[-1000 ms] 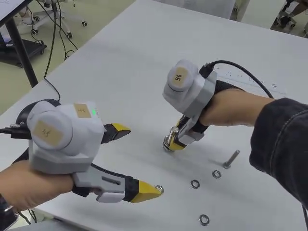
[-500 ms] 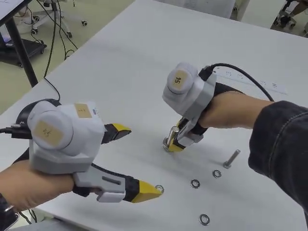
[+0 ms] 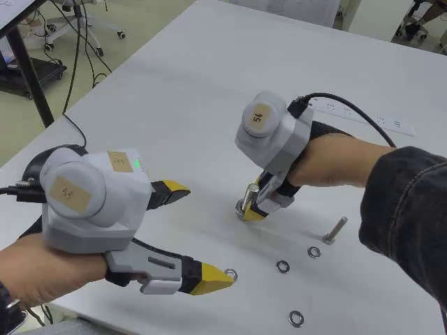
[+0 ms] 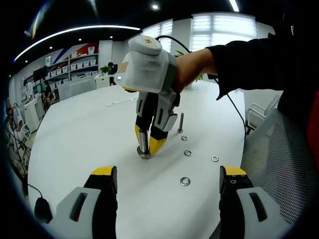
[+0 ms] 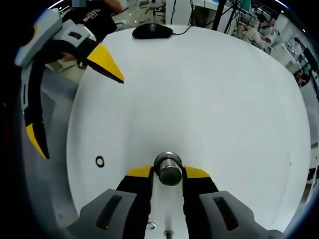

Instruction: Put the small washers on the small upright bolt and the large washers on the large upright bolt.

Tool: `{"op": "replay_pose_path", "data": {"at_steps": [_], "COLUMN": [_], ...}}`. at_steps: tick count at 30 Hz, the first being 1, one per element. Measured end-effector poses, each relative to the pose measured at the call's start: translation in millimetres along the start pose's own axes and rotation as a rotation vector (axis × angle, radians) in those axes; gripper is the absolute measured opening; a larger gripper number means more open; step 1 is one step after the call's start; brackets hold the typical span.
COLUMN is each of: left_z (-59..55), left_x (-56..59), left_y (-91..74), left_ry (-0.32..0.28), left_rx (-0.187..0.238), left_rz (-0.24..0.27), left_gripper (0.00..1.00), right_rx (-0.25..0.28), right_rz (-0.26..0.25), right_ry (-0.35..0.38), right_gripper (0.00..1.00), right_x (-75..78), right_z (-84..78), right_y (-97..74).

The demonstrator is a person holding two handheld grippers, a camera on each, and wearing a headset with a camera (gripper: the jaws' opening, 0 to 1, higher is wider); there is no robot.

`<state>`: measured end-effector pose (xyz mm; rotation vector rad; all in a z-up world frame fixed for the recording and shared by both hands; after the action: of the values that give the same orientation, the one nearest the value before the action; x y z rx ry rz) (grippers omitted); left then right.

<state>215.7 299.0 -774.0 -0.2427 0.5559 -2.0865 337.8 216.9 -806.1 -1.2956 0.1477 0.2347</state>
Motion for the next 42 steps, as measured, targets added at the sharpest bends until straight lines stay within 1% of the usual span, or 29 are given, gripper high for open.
{"op": "replay_pose_path", "data": {"at_steps": [3, 4, 6, 14, 26, 36, 42], "left_z": [0.1, -0.1, 0.0, 0.1, 0.2, 0.6, 0.6], "left_x": [0.5, 0.4, -0.1, 0.5, 2.7, 3.4, 4.6], "left_y": [0.0, -0.1, -0.2, 1.1, 1.7, 2.7, 2.1], "left_ry": [0.002, 0.003, -0.002, 0.002, 0.007, 0.012, 0.014], "left_rx": [0.0, -0.001, 0.001, -0.003, -0.004, -0.005, -0.007], "left_rz": [0.0, 0.0, 0.002, -0.003, -0.01, -0.016, -0.02], "left_gripper": [0.84, 0.84, 0.84, 0.84, 0.85, 0.85, 0.85], "right_rx": [-0.031, -0.035, -0.033, -0.01, 0.011, 0.041, 0.06], "right_rz": [0.004, 0.0, 0.005, 0.004, -0.006, -0.016, -0.026], "right_ry": [0.007, -0.001, 0.011, 0.026, 0.046, 0.06, 0.063], "right_gripper": [0.26, 0.26, 0.26, 0.27, 0.3, 0.3, 0.3], "right_x": [-0.9, -0.3, -0.7, 1.0, -3.0, -8.8, -17.0], "right_z": [-5.7, -7.3, -9.5, -12.5, -20.8, -27.4, -30.1], "right_y": [6.3, 8.9, 9.8, 5.9, -1.1, -10.7, -15.9]}}
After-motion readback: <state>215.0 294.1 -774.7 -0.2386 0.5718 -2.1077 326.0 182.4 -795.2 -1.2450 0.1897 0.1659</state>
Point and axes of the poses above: the centre of the closed fingertips' face, and the gripper's own axes: y roughly forward along the fingers, x roughly to its right, z roughly out of its top, the point moved 6 cm from there along -y, roughly backward along the fingers, and after that the axes turned 15 degrees about z, right-handed, at the moved point
